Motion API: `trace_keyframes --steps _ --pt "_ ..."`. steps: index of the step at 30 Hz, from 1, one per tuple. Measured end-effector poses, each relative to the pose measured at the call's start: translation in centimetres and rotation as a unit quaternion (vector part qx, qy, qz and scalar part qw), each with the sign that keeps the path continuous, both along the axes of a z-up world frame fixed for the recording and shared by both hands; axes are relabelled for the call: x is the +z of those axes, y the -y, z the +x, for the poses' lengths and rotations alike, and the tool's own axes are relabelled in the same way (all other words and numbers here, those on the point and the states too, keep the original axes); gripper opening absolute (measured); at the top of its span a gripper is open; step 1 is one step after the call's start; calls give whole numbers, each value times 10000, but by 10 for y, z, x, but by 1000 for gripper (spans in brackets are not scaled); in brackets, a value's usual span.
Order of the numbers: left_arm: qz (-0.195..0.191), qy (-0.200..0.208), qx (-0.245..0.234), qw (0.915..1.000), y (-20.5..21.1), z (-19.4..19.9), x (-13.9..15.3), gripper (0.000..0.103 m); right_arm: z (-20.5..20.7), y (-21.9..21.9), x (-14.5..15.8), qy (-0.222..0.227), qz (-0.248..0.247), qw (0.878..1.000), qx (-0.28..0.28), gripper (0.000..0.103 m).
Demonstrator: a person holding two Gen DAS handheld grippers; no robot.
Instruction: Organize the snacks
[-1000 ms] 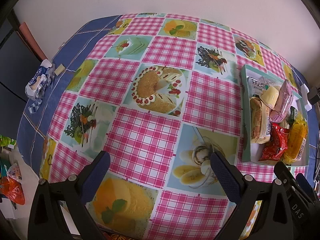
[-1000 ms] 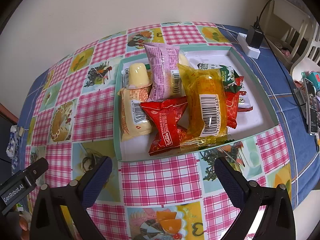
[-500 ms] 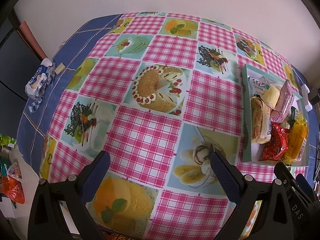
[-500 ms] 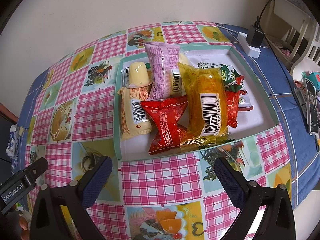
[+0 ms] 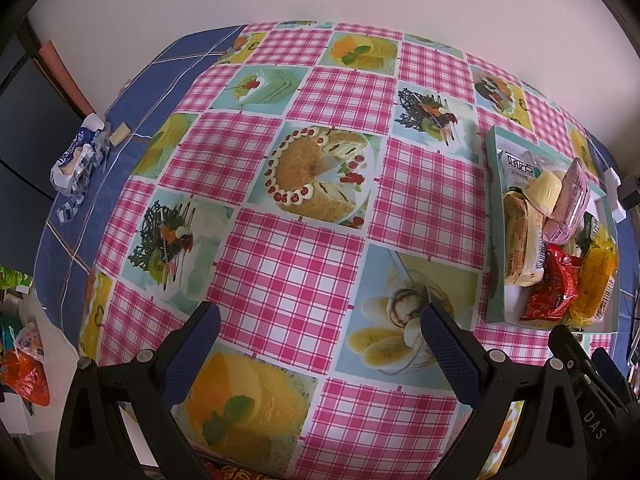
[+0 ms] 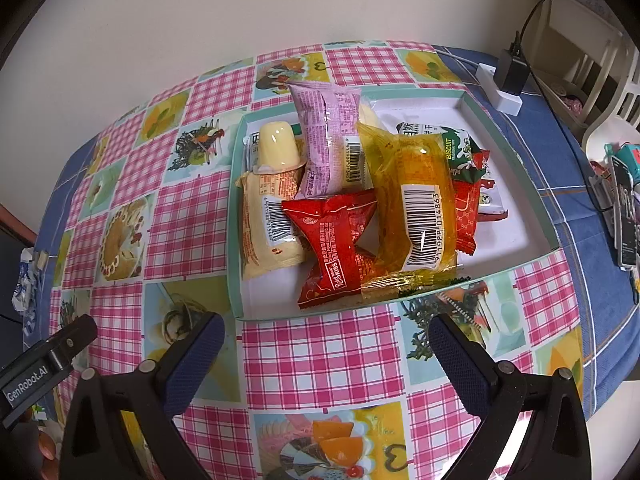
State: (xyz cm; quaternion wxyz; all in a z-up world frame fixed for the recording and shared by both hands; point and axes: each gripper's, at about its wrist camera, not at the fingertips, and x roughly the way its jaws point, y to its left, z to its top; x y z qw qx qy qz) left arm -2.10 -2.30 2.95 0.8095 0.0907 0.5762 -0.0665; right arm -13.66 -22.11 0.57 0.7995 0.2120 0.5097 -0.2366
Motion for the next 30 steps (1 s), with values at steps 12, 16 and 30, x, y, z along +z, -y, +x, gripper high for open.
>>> trace_keyframes --steps 12,16,30 --pt "1 -4 -8 10000 -1 0 0 100 0 0 0 -4 0 10000 1 103" --pt "1 -4 -16 10000 -1 0 0 100 0 0 0 -5 1 10000 3 103" --pt "-6 -8 -17 10000 -1 0 1 100 0 0 -1 -11 3 10000 10 103"
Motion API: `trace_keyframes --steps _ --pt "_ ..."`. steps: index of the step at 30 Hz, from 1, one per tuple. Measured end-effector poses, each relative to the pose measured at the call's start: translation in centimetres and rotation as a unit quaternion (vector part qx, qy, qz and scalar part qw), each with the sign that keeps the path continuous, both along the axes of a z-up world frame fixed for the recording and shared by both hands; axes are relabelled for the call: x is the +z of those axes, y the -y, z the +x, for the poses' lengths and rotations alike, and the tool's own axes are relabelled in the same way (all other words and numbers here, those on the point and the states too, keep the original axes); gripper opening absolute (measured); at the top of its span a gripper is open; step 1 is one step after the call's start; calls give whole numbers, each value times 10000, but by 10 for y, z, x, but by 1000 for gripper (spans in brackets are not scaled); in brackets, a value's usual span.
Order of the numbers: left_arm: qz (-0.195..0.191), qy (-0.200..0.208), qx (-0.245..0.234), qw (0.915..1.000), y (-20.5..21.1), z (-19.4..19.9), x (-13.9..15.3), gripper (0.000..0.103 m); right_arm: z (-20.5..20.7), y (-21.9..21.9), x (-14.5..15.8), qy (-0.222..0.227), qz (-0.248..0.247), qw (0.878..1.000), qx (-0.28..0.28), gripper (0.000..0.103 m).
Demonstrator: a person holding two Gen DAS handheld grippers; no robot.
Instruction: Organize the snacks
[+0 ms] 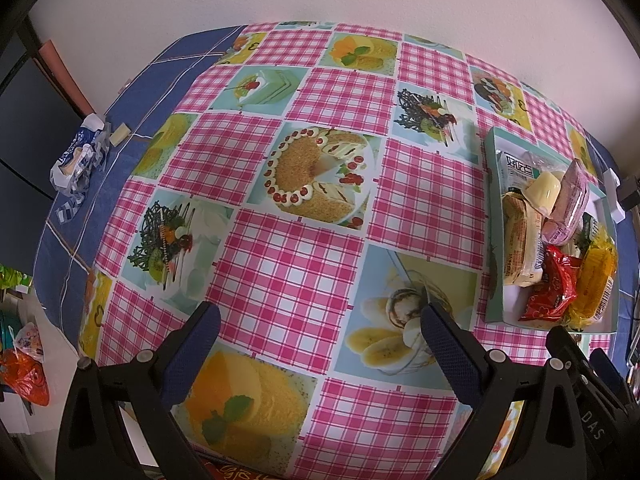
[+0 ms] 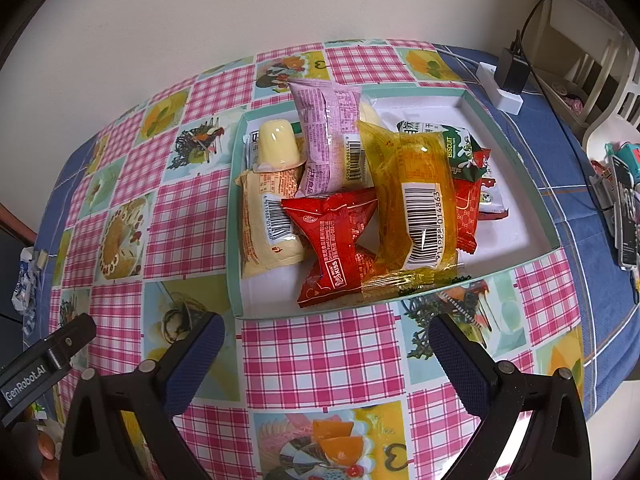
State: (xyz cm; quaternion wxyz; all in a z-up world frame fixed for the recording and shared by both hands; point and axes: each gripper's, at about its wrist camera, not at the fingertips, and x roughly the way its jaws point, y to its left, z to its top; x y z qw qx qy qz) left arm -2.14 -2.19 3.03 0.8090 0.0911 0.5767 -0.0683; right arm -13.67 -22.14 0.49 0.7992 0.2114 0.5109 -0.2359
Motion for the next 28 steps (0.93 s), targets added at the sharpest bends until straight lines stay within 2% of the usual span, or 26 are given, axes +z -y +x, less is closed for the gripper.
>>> trace_keyframes --steps 28 --pt "-49 -50 87 9999 1 0 2 100 0 0 -1 -9 10 10000 6 103"
